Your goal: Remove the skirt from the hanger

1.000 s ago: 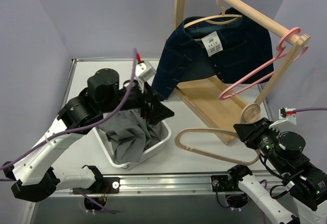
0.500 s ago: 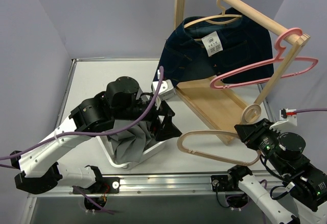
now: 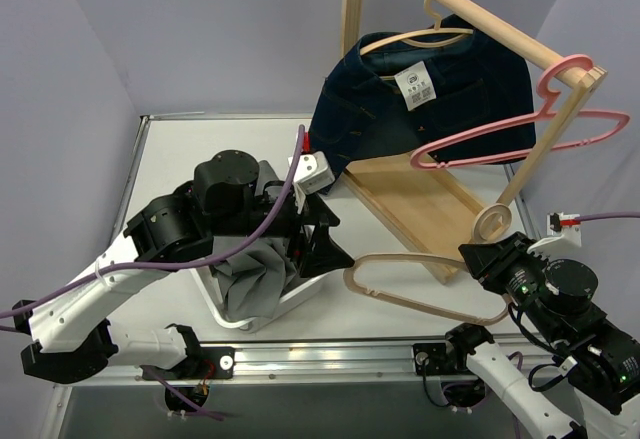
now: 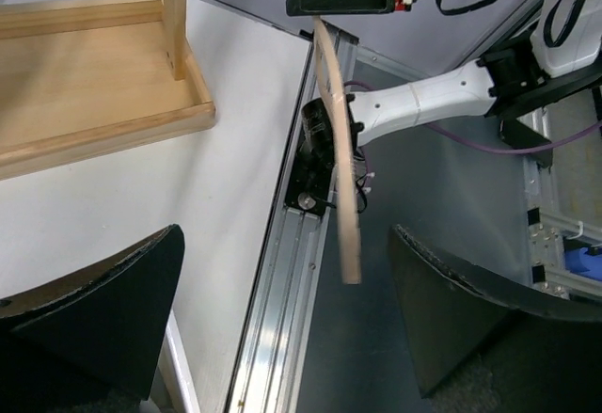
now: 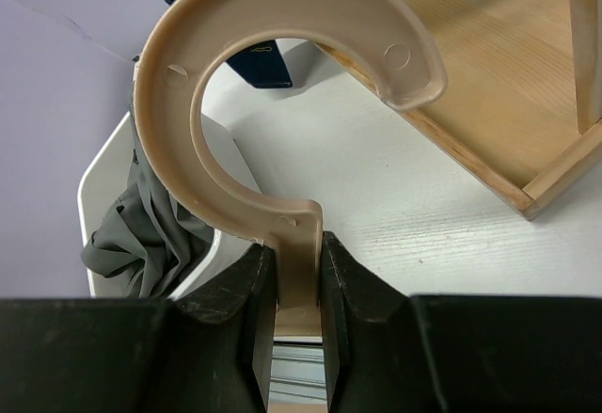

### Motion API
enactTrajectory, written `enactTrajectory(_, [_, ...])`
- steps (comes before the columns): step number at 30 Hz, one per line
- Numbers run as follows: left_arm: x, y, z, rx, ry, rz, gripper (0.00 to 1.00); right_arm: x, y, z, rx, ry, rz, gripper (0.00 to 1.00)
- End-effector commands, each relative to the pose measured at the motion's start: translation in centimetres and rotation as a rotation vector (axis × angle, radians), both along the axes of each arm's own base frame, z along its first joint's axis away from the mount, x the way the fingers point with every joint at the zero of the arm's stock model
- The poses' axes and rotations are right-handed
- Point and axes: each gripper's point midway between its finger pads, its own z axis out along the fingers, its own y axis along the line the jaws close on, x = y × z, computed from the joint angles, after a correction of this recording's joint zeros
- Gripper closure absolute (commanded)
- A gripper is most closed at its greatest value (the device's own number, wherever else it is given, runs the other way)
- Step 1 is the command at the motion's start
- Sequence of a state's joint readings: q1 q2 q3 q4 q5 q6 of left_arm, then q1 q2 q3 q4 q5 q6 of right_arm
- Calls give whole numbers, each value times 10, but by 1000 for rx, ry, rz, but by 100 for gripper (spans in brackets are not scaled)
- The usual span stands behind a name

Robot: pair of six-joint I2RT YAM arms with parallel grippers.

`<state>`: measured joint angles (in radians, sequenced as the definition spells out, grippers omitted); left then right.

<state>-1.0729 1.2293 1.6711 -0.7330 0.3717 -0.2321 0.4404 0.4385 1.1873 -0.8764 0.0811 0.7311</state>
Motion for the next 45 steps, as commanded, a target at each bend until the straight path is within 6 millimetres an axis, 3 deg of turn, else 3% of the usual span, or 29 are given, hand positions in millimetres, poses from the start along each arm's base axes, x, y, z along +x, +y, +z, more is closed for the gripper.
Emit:
enactTrajectory(1, [-7, 0, 36, -123, -5, -8, 3, 3, 1, -3, -2, 14, -4, 100])
enactTrajectory(13, [-26, -20, 21, -88, 99, -141, 3, 15, 5, 24, 9, -36, -5, 100])
enactTrajectory(19, [-24, -28, 4, -19, 122, -135, 11, 23, 13, 37, 18, -58, 13, 100])
enactTrajectory(20, [-25, -29, 5, -20, 119, -137, 15, 24, 13, 39, 20, -63, 17, 100])
enactTrajectory(23, [-21, -34, 3, -9, 122, -123, 41, 25, 15, 39, 19, -62, 23, 100])
enactTrajectory(24, [-19, -35, 0, 3, 126, -113, 63, 25, 16, 39, 21, -63, 24, 100])
enactTrajectory(25, [-17, -36, -1, 6, 123, -100, 77, 25, 15, 40, 22, -66, 25, 100])
enactTrajectory(27, [-3, -33, -2, 22, 106, -17, 97, 23, 15, 40, 21, -69, 27, 100])
enactTrajectory(28, [2, -31, -2, 24, 86, 11, 98, 22, 14, 41, 18, -73, 28, 96])
enactTrajectory(29, [14, -27, -3, 31, 61, 81, 98, 20, 13, 42, 14, -76, 30, 77])
enactTrajectory(32, [25, -4, 6, 29, -9, 177, 98, 14, 3, 51, 11, -101, -3, 41])
enactTrajectory(35, [31, 13, 3, 65, -52, 227, 98, 3, -11, 65, 18, -142, -45, 23])
enactTrajectory(38, [34, 29, -4, 120, -72, 267, 98, -7, -25, 82, 30, -188, -91, 12])
enactTrajectory(40, [34, 40, -11, 149, -75, 287, 98, -15, -34, 95, 41, -224, -119, 11])
enactTrajectory(45, [26, 59, -9, 131, -88, 291, 98, -27, -47, 101, 63, -248, -157, 12])
